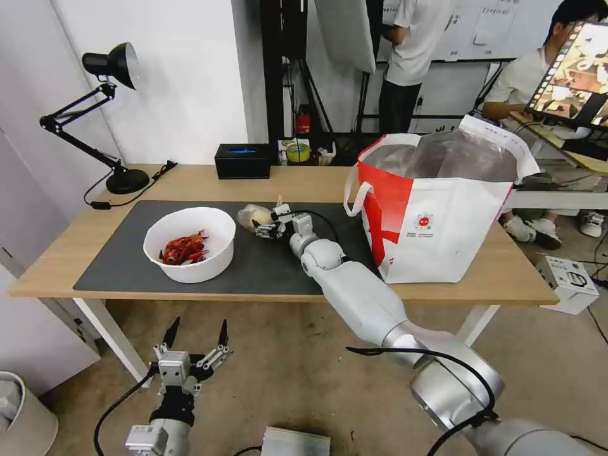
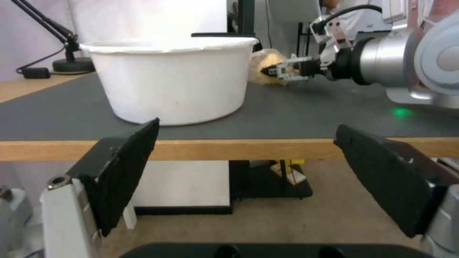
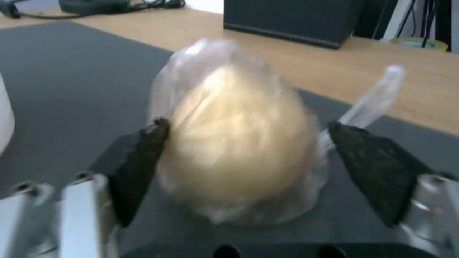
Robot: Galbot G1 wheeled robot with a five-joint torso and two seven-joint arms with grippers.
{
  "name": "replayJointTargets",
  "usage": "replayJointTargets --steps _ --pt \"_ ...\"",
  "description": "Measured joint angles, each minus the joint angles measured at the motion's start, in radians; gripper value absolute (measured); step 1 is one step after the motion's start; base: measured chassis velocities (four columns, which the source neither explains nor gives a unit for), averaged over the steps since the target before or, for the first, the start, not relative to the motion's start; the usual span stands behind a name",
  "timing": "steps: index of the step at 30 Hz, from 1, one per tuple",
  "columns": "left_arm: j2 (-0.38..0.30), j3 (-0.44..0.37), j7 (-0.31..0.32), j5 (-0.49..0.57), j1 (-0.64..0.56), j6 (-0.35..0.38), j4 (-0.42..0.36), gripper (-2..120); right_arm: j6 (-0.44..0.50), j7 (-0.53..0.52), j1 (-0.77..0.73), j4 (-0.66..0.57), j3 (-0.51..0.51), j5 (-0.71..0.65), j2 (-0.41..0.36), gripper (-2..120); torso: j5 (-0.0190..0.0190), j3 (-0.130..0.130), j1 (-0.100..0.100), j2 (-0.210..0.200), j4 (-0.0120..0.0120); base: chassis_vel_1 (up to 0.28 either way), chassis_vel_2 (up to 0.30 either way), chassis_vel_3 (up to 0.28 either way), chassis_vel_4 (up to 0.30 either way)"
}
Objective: Pick up the trash from the table and place it into the takeout bag.
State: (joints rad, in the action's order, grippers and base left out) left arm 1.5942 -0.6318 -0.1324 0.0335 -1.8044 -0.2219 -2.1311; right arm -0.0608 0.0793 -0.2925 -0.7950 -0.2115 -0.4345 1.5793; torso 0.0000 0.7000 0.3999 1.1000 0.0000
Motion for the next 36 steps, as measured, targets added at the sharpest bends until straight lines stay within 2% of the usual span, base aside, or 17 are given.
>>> replayJointTargets --steps 2,6,10,11,13,14,17,18,20,24,36 --pt "0.000 -0.001 0.000 0.001 0.000 -0.003 0.002 100 -0.002 0.000 -0.006 0.000 0.000 0.000 0.000 72 0.0000 0.000 0.000 0.000 0.0000 0.000 0.000 0.000 0.000" --pt "0.000 -0.001 0.000 0.001 0.000 -0.004 0.003 100 -0.002 -0.001 -0.010 0.000 0.000 0.003 0.000 64 0.0000 0.000 0.000 0.000 0.0000 0.000 0.000 0.000 0.000" --pt "0.000 0.005 0.000 0.003 0.004 -0.004 0.005 100 -0.003 -0.004 -0.015 -0.001 0.000 0.008 0.000 44 0.0000 0.000 0.000 0.000 0.0000 0.000 0.000 0.000 0.000" --pt "0.000 0.005 0.000 0.003 0.004 -0.004 0.005 100 -0.003 -0.004 -0.015 -0.001 0.000 0.008 0.000 44 0.0000 0.000 0.000 0.000 0.0000 0.000 0.000 0.000 0.000" --pt "0.000 0.008 0.000 0.004 0.004 -0.004 0.005 100 -0.004 -0.005 -0.019 -0.002 0.002 0.010 0.000 32 0.0001 0.000 0.000 0.000 0.0000 0.000 0.000 0.000 0.000" --pt "0.000 0.008 0.000 0.004 0.004 -0.004 0.005 100 -0.004 -0.005 -0.019 -0.002 0.002 0.010 0.000 32 0.0001 0.000 0.000 0.000 0.0000 0.000 0.000 0.000 0.000" --pt "0.000 0.007 0.000 0.004 0.004 -0.004 0.006 100 -0.006 -0.006 -0.026 -0.011 0.012 0.012 -0.001 18 0.0001 0.000 0.000 0.000 0.0000 0.000 0.000 0.000 0.000" --pt "0.000 0.007 0.000 0.004 0.004 -0.004 0.006 100 -0.006 -0.006 -0.026 -0.011 0.012 0.012 -0.001 18 0.0001 0.000 0.000 0.000 0.0000 0.000 0.000 0.000 0.000" --pt "0.000 0.007 0.000 0.004 0.003 -0.004 0.006 100 -0.009 -0.006 -0.029 -0.016 0.015 0.012 -0.002 8 0.0000 0.000 0.000 0.000 0.0000 0.000 0.000 0.000 0.000" --pt "0.000 0.008 0.000 0.004 0.002 -0.004 0.006 100 -0.009 -0.008 -0.037 -0.028 0.018 0.012 -0.003 3 0.0000 0.000 0.000 0.000 0.0000 0.000 0.000 0.000 0.000" --pt "0.000 0.003 0.000 0.006 -0.006 -0.011 0.007 100 -0.012 -0.027 -0.088 -0.128 0.045 0.036 -0.008 3 0.0000 0.000 0.000 0.000 0.0000 0.000 0.000 0.000 0.000"
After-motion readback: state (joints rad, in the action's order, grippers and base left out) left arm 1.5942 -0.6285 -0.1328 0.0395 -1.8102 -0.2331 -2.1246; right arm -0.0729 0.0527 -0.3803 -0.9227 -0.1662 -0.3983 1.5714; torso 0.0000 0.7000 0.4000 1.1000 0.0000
